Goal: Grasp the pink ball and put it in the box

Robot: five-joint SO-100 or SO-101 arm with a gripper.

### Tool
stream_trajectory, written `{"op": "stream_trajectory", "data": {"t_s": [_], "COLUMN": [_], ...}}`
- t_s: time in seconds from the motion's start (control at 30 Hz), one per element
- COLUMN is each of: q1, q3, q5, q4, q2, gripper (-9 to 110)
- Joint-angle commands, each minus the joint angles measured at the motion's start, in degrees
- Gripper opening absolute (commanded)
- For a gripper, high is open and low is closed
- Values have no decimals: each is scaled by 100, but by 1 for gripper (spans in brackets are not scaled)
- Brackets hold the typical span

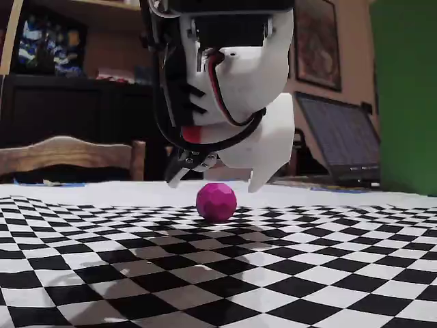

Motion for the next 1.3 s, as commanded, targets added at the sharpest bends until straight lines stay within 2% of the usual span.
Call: {"op": "stream_trajectory", "data": {"t_s": [0.0, 1.27], "q1": [9, 123], "q3": [-396, -1811], "q5": [62, 62], "q4": [53, 308], "q2": [18, -993], "gripper": [31, 31]}}
